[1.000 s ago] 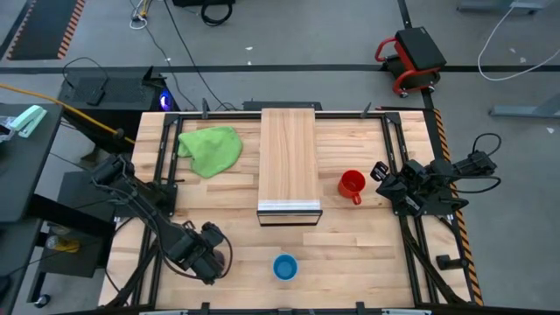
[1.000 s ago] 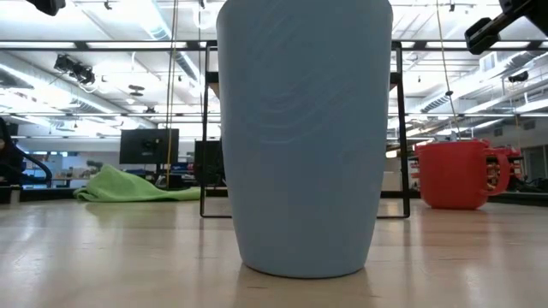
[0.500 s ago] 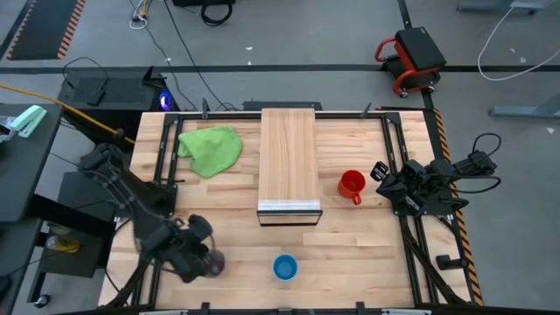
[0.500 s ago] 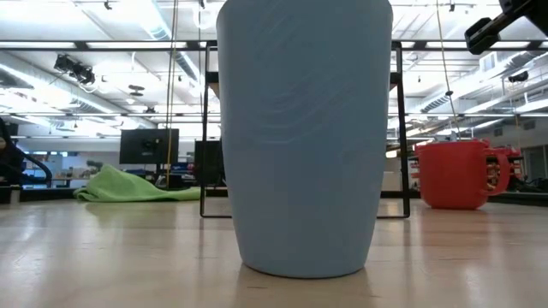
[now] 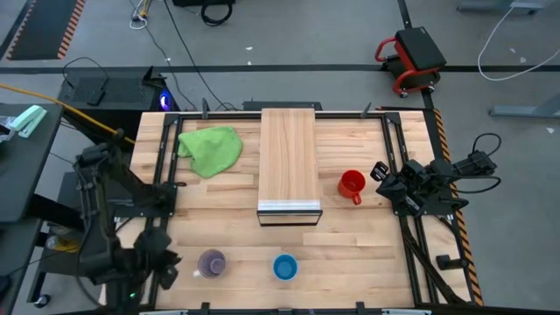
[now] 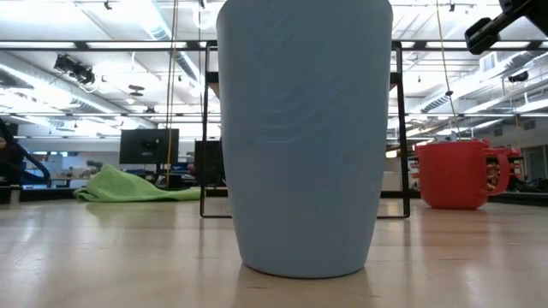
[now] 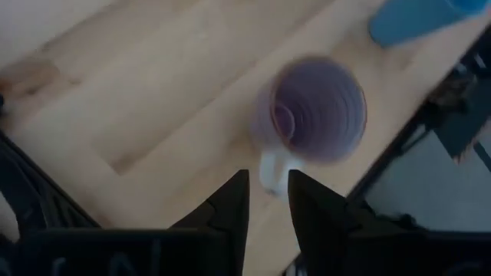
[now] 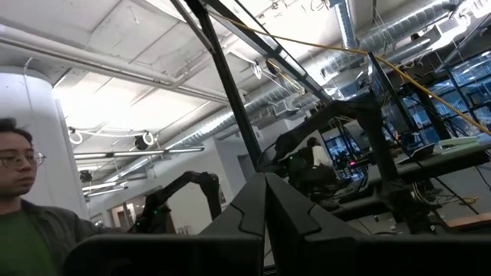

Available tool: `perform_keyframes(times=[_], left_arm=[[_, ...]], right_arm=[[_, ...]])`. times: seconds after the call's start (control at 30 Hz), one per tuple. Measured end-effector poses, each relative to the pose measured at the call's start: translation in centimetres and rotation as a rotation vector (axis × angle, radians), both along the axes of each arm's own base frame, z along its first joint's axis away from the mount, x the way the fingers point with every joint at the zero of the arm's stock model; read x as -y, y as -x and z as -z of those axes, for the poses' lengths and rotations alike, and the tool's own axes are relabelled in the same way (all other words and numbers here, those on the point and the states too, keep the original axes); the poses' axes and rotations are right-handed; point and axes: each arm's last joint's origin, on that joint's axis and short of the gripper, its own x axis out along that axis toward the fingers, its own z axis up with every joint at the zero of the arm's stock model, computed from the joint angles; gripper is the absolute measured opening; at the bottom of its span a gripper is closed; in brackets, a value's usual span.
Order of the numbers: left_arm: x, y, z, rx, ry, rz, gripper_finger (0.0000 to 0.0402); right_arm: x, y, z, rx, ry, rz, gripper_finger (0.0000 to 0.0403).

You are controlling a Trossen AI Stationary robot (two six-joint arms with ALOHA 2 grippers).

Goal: Stack small to large cups/mugs on shelf
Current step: Put the violet mug on the shelf

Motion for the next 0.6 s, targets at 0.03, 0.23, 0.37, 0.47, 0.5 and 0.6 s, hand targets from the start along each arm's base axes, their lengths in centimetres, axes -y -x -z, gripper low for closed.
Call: perform_keyframes(times=[0.03,0.23,0.37,0.47,0.5,0.6], left_arm=[[0.4,0.2,0.1,0.002,0.019,0.010,0.0097],[2.0,-0.7,1.1,0.012,0.089,-0.014,0.0087],[1.6,-3.2,1.1,0.028,0.139,-0.120,0.0082],[0.8,-5.1,1.1,0.014,0.148,-0.181,0.0078],[0.5,-5.7,1.1,-0.015,0.150,-0.193,0.0077],[-0.4,-6.9,1.3,-0.110,0.134,-0.200,0.0071]], right_arm=[[0.0,0.0,0.0,-0.001,0.001,0.000,0.0015],[0.0,0.0,0.0,0.000,0.000,0.000,0.0015],[0.0,0.0,0.0,-0.001,0.001,0.000,0.0015],[0.0,0.0,0.0,0.000,0.000,0.000,0.0015],[0.0,0.0,0.0,0.000,0.000,0.000,0.0015],[0.0,0.0,0.0,0.000,0.000,0.000,0.0015]])
